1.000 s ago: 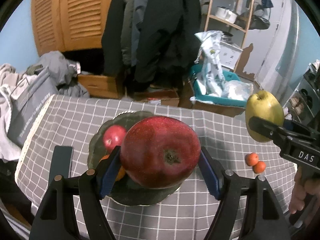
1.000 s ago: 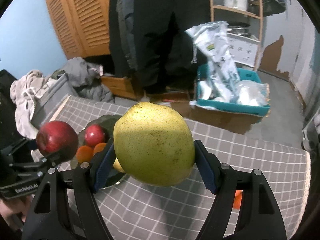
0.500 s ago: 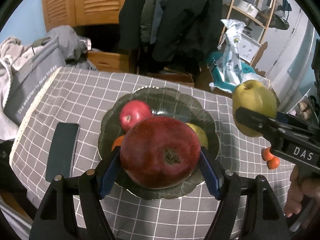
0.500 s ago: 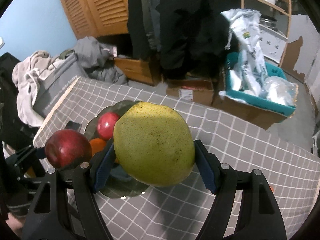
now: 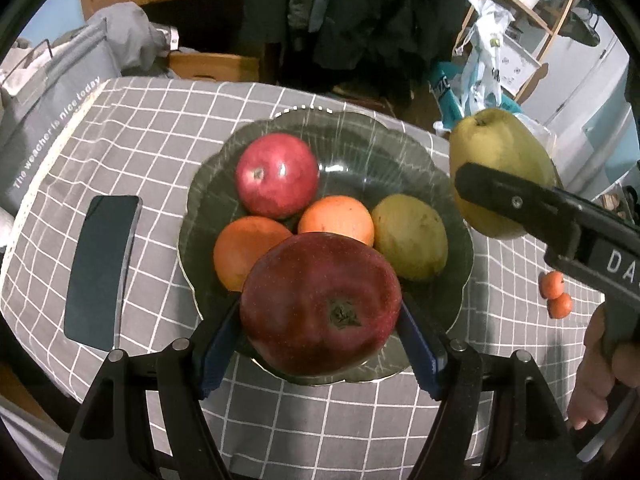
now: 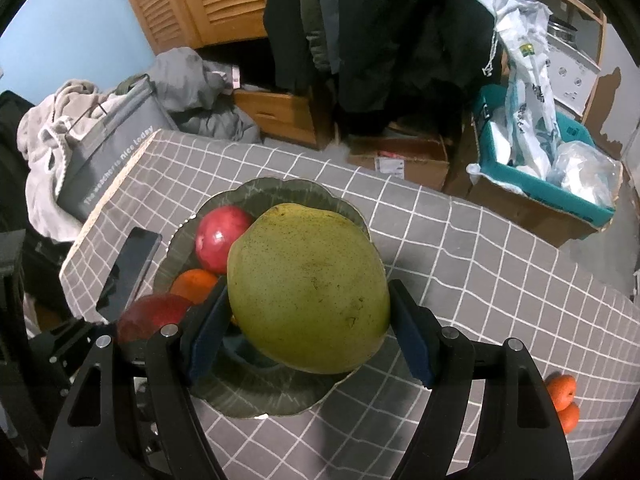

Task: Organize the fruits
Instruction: 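Lower the apple over the bowl with the left gripper while the right lowers the pear, then open the left gripper to drop the red apple while the right releases the pear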

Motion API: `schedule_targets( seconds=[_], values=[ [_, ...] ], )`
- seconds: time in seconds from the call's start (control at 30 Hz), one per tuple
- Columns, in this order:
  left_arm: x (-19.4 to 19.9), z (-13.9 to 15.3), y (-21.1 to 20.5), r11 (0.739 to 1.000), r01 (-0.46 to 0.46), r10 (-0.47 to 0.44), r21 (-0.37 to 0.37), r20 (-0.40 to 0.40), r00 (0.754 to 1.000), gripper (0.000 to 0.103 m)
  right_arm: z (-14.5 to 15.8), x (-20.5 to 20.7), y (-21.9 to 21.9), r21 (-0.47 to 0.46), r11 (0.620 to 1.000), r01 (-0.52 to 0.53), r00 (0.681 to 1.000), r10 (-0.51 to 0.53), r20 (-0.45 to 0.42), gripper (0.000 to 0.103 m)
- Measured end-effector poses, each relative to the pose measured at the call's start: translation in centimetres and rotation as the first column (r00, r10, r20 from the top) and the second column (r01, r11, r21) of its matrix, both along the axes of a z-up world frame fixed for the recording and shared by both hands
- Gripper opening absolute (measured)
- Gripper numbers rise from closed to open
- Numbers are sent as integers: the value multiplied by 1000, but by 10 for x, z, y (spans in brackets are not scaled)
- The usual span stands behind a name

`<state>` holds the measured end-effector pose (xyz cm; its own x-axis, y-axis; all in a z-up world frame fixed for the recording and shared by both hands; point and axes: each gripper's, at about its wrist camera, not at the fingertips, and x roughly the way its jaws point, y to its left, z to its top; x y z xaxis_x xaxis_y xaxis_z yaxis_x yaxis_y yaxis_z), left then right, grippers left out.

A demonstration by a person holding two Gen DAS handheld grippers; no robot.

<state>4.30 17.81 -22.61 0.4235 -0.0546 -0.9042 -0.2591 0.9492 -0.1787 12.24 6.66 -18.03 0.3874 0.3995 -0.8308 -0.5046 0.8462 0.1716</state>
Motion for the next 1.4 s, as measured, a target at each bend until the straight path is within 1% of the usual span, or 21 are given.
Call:
schedule_targets(
  seconds=[0.1, 0.2, 0.23, 0.27, 0.3, 0.33, 0.43, 0.73, 0.83, 1.0, 1.1, 1.17, 1.4],
  values=[
    [1, -4, 1, 1000, -7, 7, -2, -22, 1000, 76, -4, 2, 3, 2, 1000, 0, 1000, 0, -11, 76],
    [0, -3, 5, 1000, -26, 26, -7, -9, 1000, 77, -6, 4, 4, 8, 1000, 2, 1000, -2, -19, 76],
    [-1, 2, 7, 999, -31, 31, -7, 13, 999, 79, -7, 5, 4, 11, 1000, 3, 1000, -3, -21, 76],
    [-1, 4, 8, 999, -35, 35, -3, 24, 999, 87, -7, 6, 4, 13, 1000, 3, 1000, -3, -22, 76],
    [-1, 8, 9, 999, -41, 40, 4, 40, 998, 91, -7, 7, 4, 15, 1000, 5, 1000, -4, -24, 76],
    [-2, 11, 10, 999, -46, 45, 13, 55, 997, 91, -8, 8, 4, 17, 1000, 6, 1000, -5, -25, 76],
    [1, 13, 17, 998, -67, 66, 19, 64, 996, 91, -10, 13, 5, 21, 1000, 10, 1000, -9, -30, 76],
    [15, 20, 52, 983, -184, 180, 27, 100, 979, 91, -25, 27, 14, 15, 1000, 2, 998, -1, -58, 76],
    [18, 21, 57, 978, -207, 203, 34, 110, 973, 91, -31, 28, 19, 2, 1000, -9, 998, 9, -69, 77],
    [21, 23, 59, 975, -218, 212, 44, 116, 970, 91, -35, 27, 28, -26, 999, -38, 997, 36, -74, 78],
    [22, 23, 58, 975, -218, 212, 49, 115, 971, 91, -26, 26, 28, -5, 999, -49, 998, 48, -37, 79],
    [22, 23, 58, 975, -216, 209, 50, 115, 971, 91, -17, 26, 28, -21, 999, -47, 999, 47, -15, 81],
    [19, 29, 57, 975, -217, 209, 55, 129, 969, 91, -6, 31, 17, 11, 1000, -9, 1000, 9, -7, 81]
  ],
)
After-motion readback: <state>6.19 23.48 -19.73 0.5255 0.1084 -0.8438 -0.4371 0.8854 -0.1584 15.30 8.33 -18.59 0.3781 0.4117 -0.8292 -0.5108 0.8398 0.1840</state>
